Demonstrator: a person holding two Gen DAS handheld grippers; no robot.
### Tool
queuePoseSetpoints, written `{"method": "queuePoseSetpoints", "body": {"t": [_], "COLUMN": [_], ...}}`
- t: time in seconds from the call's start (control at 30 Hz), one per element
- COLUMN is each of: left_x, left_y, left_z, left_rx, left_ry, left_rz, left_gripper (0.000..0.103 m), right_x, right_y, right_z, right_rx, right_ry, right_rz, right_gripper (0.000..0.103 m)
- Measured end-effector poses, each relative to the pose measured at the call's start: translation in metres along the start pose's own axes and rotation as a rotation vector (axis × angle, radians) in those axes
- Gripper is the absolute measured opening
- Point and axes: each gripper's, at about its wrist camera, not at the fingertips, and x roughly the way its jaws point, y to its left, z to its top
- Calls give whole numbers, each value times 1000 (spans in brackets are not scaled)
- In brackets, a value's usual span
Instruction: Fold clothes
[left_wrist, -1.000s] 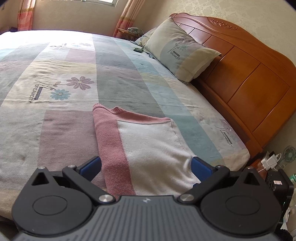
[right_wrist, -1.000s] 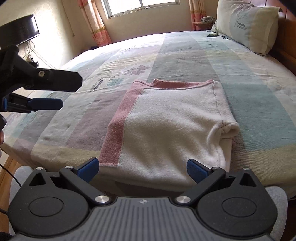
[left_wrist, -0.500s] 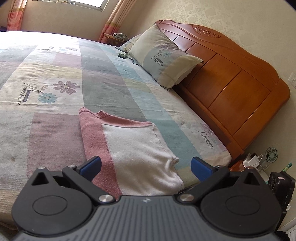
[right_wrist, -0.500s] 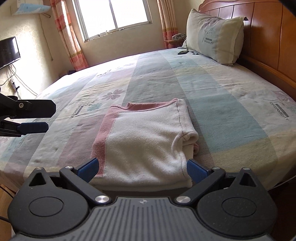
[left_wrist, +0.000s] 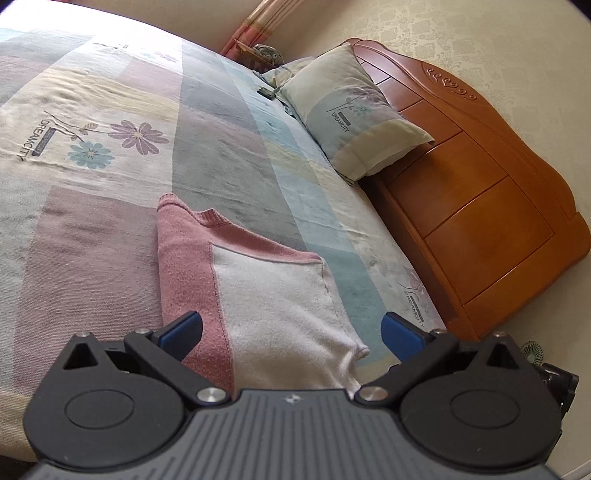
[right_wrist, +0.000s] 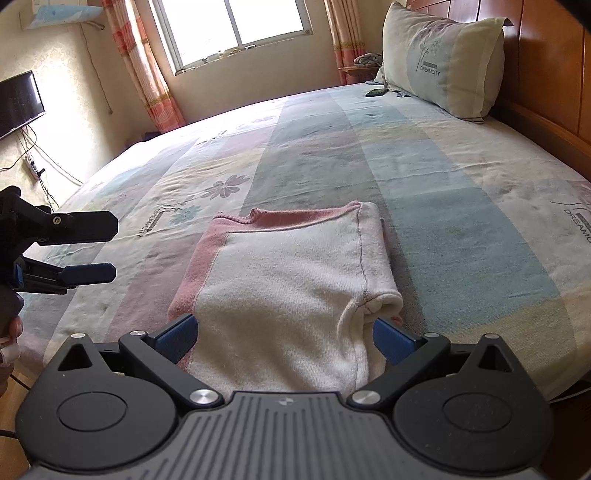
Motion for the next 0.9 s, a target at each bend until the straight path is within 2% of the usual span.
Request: {"method": "queuePoseSetpoints", "body": {"t": [0.17,0.3,0.37,0.47,0.53,0.63,0.77,0.9], "left_x": [25,47,59,78,76,65,54,55], "left_y": [2,7,12,24,30,37,50,69], "left_z": [12,16,15,9,7,10,20,21], "left_rx": [-27,-46,-60,-83,-94,-110,-143,-212], "left_ry": [21,50,78,140,133,99,58,69], "left_rz": [-22,-42,-28,51,35,1,-4,-12], "left_gripper": [102,102,102,102,102,102,102,102], "right_x": [23,45,57,70,74,65,56,67], "right_y": [-10,-17,-22,-33,-41,-55,-80,-113], "right_z": [20,28,28,23,21,24,36,39], "right_rx": [8,11,17,32,48,103,185,322], "right_ry": [-10,18,42,78,88,75,40,82], "right_rz": [50,78,82,51,48,109,119,157], "right_gripper": [103,103,103,103,103,103,103,103]}}
